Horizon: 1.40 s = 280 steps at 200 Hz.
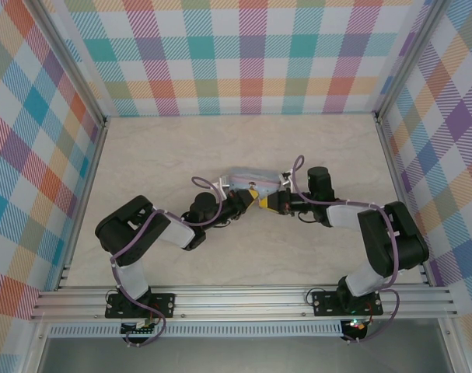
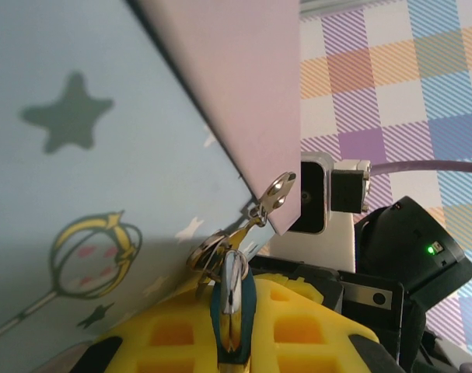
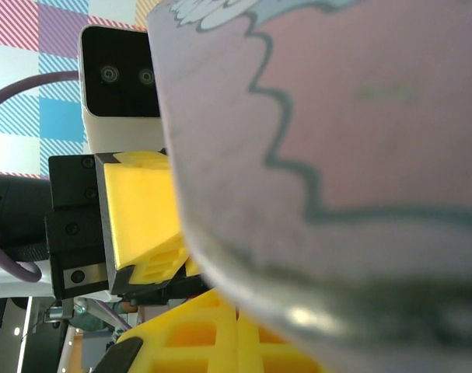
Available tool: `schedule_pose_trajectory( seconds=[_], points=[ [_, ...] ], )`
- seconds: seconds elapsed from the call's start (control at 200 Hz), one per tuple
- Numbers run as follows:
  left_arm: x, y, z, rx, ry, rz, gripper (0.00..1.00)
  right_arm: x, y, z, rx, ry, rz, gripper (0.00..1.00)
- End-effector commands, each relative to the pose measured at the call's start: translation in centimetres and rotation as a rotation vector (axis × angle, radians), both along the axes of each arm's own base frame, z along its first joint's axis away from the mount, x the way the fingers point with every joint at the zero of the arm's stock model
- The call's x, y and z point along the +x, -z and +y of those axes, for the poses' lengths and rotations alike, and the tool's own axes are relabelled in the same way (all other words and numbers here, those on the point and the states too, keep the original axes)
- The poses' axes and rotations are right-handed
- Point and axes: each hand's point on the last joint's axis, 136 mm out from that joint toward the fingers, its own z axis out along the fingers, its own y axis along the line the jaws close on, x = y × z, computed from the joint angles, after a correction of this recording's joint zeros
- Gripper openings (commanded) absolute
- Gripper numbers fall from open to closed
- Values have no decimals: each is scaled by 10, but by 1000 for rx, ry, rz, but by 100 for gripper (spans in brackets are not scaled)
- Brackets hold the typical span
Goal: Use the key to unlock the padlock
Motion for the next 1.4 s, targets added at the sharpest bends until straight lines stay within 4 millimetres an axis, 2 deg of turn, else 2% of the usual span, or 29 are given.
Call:
schedule_pose_trajectory(
  seconds=[0.0,0.115,0.365,1.17,1.395],
  points=[
    [-25,-16,-16,-23,161,-73,0,19,-25,-5,3,24,-149,0],
    [-23,-19,-17,-28,153,-80,0,14,-25,-4,3,1,-146,0],
    [-15,-28,-20,-45,165,-109,0,-12,-21,-1,-2,-84,-126,0],
    [-9,-23,-6,-34,134,-101,0,-17,6,-4,-92,-105,-53,0],
    [-8,-21,-5,-29,130,-95,0,-15,4,-4,-96,-102,-58,0]
  ],
)
